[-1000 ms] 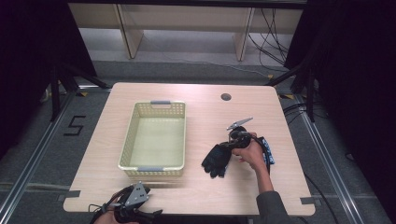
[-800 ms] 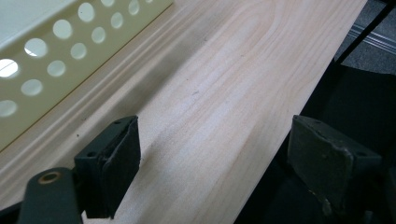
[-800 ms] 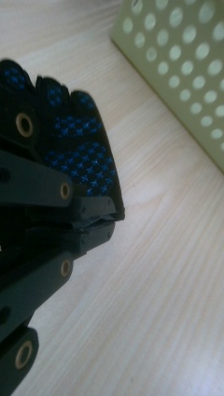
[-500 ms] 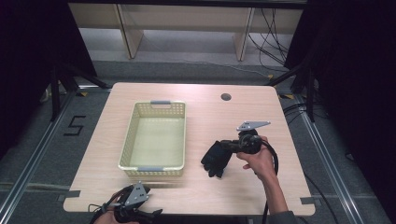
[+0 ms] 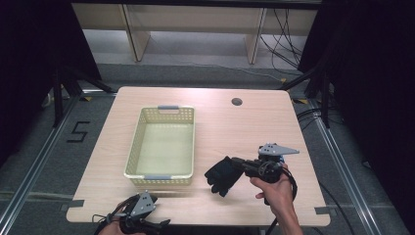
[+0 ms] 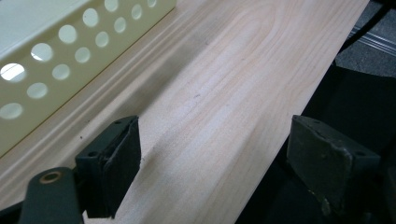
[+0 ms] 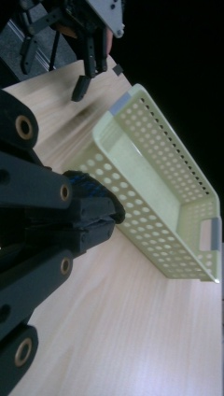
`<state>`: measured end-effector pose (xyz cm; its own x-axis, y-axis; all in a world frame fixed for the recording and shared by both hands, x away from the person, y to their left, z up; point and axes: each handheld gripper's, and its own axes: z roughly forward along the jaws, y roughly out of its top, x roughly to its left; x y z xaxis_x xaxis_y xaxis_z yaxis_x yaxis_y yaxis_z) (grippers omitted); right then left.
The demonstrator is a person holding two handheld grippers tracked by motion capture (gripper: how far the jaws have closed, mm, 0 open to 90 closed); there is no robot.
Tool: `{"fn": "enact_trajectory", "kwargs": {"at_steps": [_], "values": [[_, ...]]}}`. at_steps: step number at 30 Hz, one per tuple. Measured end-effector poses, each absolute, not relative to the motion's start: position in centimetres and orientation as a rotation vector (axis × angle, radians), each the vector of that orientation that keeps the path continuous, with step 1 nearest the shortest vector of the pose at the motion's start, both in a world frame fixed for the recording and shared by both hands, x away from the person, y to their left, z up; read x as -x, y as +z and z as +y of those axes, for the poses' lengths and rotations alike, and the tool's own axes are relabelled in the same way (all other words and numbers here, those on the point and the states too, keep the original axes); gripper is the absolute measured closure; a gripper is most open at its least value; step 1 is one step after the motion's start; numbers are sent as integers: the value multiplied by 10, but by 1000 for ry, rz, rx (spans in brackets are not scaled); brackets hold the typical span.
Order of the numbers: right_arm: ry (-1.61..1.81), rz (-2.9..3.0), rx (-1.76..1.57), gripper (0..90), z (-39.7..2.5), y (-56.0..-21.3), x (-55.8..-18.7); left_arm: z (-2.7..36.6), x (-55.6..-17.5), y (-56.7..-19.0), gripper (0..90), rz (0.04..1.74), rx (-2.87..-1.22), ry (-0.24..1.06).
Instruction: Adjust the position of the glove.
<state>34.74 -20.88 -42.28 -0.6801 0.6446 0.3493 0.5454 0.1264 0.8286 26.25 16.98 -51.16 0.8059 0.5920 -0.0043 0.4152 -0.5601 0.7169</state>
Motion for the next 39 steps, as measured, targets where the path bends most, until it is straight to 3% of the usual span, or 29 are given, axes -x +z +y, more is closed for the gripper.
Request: {"fn": "enact_trajectory", "kwargs": {"at_steps": [11, 21, 28, 31, 32, 34, 39], "values": [[1640, 2143, -1398, 887, -225, -450, -328, 171, -262, -511, 172, 751, -2249, 313], [1605, 1999, -1658, 886, -246, -496, -303, 170, -262, -511, 172, 753, -2252, 311], [1535, 1982, -1739, 873, -249, -506, -302, 170, -262, -512, 172, 749, -2260, 306], [1490, 2014, -1731, 852, -251, -509, -304, 170, -261, -512, 171, 748, -2255, 302], [1453, 2032, -1730, 790, -252, -510, -305, 170, -261, -511, 171, 748, -2253, 301], [1463, 2045, -1732, 758, -251, -512, -305, 170, -261, -511, 171, 747, -2253, 301], [1410, 2059, -1659, 726, -252, -503, -307, 170, -262, -511, 171, 745, -2261, 312]]}}
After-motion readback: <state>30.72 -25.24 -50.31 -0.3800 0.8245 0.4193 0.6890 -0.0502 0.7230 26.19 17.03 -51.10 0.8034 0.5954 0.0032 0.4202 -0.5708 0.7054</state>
